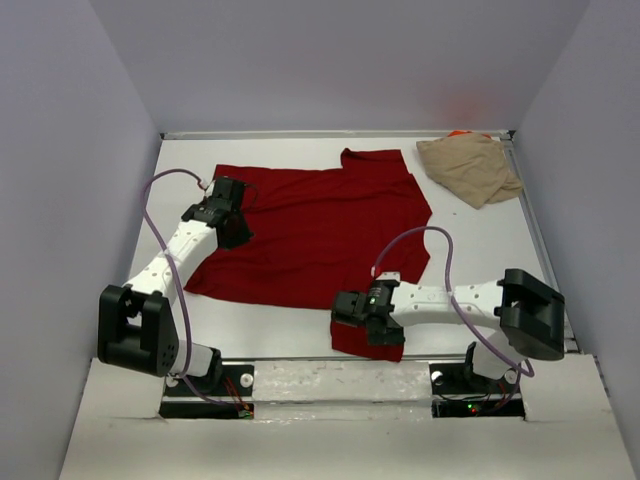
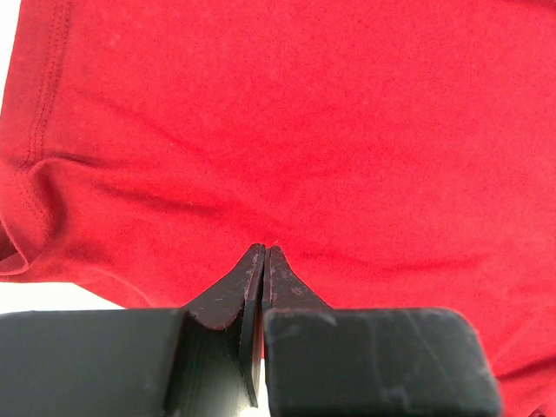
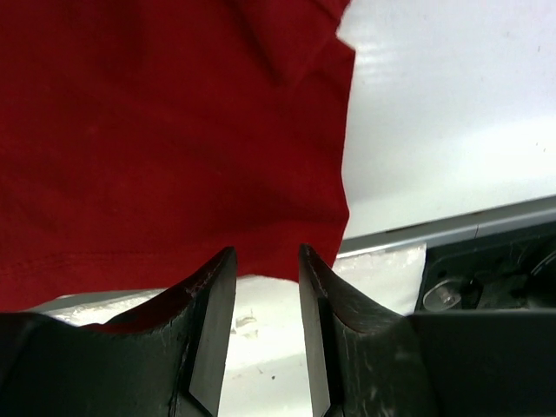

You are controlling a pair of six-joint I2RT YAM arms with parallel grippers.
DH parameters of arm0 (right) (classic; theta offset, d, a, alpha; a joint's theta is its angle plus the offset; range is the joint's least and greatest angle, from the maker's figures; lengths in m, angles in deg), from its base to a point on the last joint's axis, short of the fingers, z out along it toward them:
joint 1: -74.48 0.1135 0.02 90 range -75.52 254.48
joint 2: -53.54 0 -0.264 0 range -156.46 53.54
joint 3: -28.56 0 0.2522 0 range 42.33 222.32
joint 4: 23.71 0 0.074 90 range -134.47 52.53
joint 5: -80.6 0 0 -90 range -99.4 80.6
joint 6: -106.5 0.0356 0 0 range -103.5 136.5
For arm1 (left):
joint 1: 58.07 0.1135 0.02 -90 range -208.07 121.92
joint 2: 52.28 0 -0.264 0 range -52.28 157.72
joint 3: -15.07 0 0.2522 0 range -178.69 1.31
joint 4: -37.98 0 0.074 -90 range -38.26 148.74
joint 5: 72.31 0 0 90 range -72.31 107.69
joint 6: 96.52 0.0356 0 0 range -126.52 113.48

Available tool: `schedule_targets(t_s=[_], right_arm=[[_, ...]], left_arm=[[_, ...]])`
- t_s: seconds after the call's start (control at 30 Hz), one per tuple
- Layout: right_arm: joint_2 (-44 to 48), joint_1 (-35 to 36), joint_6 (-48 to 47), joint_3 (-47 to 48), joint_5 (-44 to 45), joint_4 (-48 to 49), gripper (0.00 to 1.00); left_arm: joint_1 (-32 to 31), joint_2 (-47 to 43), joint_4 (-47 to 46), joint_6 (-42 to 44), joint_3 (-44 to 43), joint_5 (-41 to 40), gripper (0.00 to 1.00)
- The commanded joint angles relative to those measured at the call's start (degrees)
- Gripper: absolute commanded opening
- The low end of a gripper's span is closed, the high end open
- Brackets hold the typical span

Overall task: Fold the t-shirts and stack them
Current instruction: Fold the tshirt

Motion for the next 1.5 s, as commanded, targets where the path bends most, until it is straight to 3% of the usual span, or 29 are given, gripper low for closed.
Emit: schedule_targets(t_s=[0.0,0.4,0.57,0.87,1.0,1.47], right_arm=[[1.01,1.97,7.56,-0.87,-0.25,-4.18,0.41],[-4.0,7.06,8.79,-0.35,0.09,-1.47,0.41],[5.2,7.07,13.53,-5.88,2.55,1.79,0.41],[15.24,7.07,13.02,-5.89,8.79,2.14,0.41],[19.99,7.07,14.06,-10.19,7.48,6.97,0.41],[33.52,7.07,23.47,-20.82,5.98,8.03,0.41]], left_arm=[[0.13,-1.74,-1.69,2.15,0.6,1.25,0.11],[0.04,-2.01,-1.61,3.12,1.13,0.73,0.11],[0.04,-2.27,-1.61,3.21,1.22,0.64,0.11],[0.13,-1.48,-2.49,3.3,1.13,2.49,0.11],[0.04,-1.92,-2.4,3.65,1.04,2.49,0.11],[-0.05,-0.78,-3.28,4.09,1.48,3.63,0.11]])
